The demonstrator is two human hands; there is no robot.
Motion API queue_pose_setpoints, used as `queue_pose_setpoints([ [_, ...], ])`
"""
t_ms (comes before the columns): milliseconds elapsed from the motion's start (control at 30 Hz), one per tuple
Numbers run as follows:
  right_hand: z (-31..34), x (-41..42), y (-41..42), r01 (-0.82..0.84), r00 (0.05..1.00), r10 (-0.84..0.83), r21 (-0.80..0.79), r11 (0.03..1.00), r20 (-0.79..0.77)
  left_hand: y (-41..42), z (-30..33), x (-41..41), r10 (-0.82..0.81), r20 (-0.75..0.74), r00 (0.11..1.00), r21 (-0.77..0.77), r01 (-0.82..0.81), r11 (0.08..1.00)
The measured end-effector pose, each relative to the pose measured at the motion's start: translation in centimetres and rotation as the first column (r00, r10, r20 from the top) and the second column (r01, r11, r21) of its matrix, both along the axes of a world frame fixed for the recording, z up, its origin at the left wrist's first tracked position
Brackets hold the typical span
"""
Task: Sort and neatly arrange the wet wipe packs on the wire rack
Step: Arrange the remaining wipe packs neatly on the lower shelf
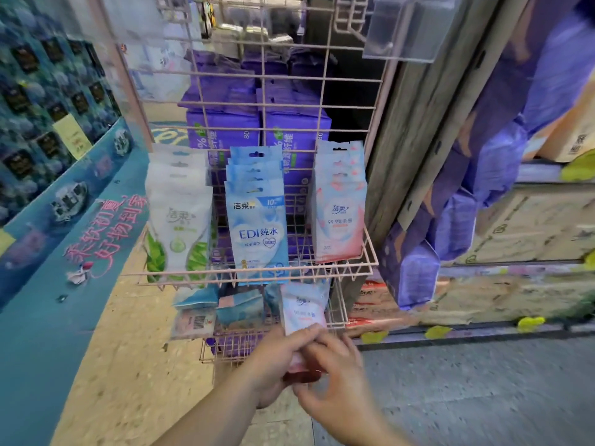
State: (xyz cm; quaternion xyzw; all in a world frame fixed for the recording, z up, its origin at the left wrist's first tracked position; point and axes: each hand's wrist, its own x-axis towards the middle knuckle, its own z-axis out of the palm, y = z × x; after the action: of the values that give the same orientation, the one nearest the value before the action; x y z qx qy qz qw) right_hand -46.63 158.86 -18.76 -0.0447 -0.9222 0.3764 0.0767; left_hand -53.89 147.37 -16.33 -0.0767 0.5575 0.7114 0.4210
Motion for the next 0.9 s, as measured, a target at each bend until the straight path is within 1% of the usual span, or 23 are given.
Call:
queue_pose_setpoints([
  [33, 0.2, 0.1, -0.5, -0.066, 0.997, 0.069, -0.089, 0.994, 0.031, -0.8, -0.2, -0.2, 0.018, 0.016, 1.000, 0.001, -0.018, 1.000],
  [67, 0.5, 0.0, -0.8, -0.050, 0.997, 0.062, -0.240, 0.969, 0.043, -1.8, 0.0, -0.4, 0.011, 0.030, 1.000, 0.000, -0.011, 1.000],
  [100, 0.9, -0.3, -0.7, 0.038, 0.999, -0.024, -0.377, 0.926, 0.043, -2.9, 0.2, -0.5, -0.011, 0.044, 0.999, 0.007, 0.011, 1.000],
  [133, 1.1, -0.6, -0.3, 0.144, 0.989, -0.146, -0.516, 0.844, 0.038, -4.2, 0.3, -0.6, -0.034, 0.063, 0.997, 0.018, 0.032, 0.999],
  [167, 1.9, -1.1, 0.1, 0.228, 0.969, -0.236, -0.606, 0.762, 0.069, -5.3, 0.4, -0.5, -0.064, 0.070, 0.996, 0.040, 0.061, 0.997],
  [200, 2.8, -1.5, 0.4, 0.286, 0.957, -0.244, -0.665, 0.690, 0.158, -6.3, 0.7, -0.4, -0.106, 0.064, 0.992, 0.064, 0.102, 0.993],
  [233, 3.8, -2.0, 0.6, 0.306, 0.951, -0.165, -0.709, 0.635, 0.263, -7.1, 1.0, -0.2, -0.156, 0.050, 0.987, 0.100, 0.150, 0.984],
  [267, 4.5, -2.3, 0.8, 0.297, 0.941, -0.051, -0.746, 0.596, 0.334, -7.8, 1.5, 0.0, -0.209, 0.022, 0.978, 0.132, 0.204, 0.970],
  [300, 5.4, -2.7, 0.8, 0.270, 0.933, 0.047, -0.783, 0.560, 0.356, -8.2, 1.8, 0.1, -0.253, -0.020, 0.967, 0.160, 0.253, 0.954],
  [333, 6.4, -3.0, 0.9, 0.219, 0.939, 0.110, -0.814, 0.538, 0.325, -8.4, 2.3, 0.1, -0.277, -0.077, 0.958, 0.160, 0.287, 0.945],
  [367, 7.6, -3.2, 0.8, 0.155, 0.955, 0.135, -0.831, 0.534, 0.265, -8.3, 3.1, 0.1, -0.288, -0.150, 0.946, 0.135, 0.308, 0.942],
  [400, 8.5, -3.5, 0.9, 0.102, 0.969, 0.134, -0.829, 0.550, 0.208, -8.2, 4.0, 0.0, -0.289, -0.230, 0.929, 0.073, 0.312, 0.947],
  [467, 10.5, -4.4, 0.8, 0.036, 0.991, 0.081, -0.787, 0.616, 0.109, -7.9, 5.5, -0.7, -0.252, -0.379, 0.890, -0.070, 0.244, 0.967],
  [533, 12.0, -5.4, 1.1, -0.005, 0.999, 0.031, -0.762, 0.648, 0.020, -7.5, 6.9, -1.9, -0.212, -0.563, 0.799, -0.213, 0.107, 0.971],
  [567, 13.0, -5.9, 1.2, -0.020, 1.000, 0.015, -0.759, 0.651, -0.014, -7.1, 7.5, -2.5, -0.201, -0.647, 0.735, -0.282, 0.014, 0.959],
  [633, 14.7, -6.9, 1.8, -0.063, 0.995, -0.016, -0.750, 0.659, -0.097, -5.6, 9.2, -3.5, -0.192, -0.757, 0.624, -0.374, -0.173, 0.911],
  [700, 16.4, -7.9, 2.8, -0.088, 0.979, -0.072, -0.708, 0.701, -0.193, -2.9, 11.1, -4.2, -0.224, -0.814, 0.536, -0.422, -0.280, 0.862],
  [800, 18.1, -9.7, 5.3, -0.050, 0.928, -0.194, -0.622, 0.782, -0.319, 1.5, 12.8, -5.2, -0.208, -0.869, 0.450, -0.398, -0.384, 0.833],
  [833, 18.0, -10.2, 6.1, -0.027, 0.920, -0.210, -0.589, 0.807, -0.330, 2.8, 12.5, -5.8, -0.231, -0.873, 0.429, -0.413, -0.402, 0.817],
  [867, 17.5, -10.7, 6.8, 0.013, 0.926, -0.217, -0.549, 0.835, -0.308, 3.9, 11.9, -6.2, -0.276, -0.862, 0.426, -0.453, -0.402, 0.796],
  [900, 16.5, -11.1, 7.5, 0.074, 0.941, -0.225, -0.494, 0.866, -0.253, 4.7, 11.0, -6.6, -0.341, -0.827, 0.447, -0.520, -0.379, 0.766],
])
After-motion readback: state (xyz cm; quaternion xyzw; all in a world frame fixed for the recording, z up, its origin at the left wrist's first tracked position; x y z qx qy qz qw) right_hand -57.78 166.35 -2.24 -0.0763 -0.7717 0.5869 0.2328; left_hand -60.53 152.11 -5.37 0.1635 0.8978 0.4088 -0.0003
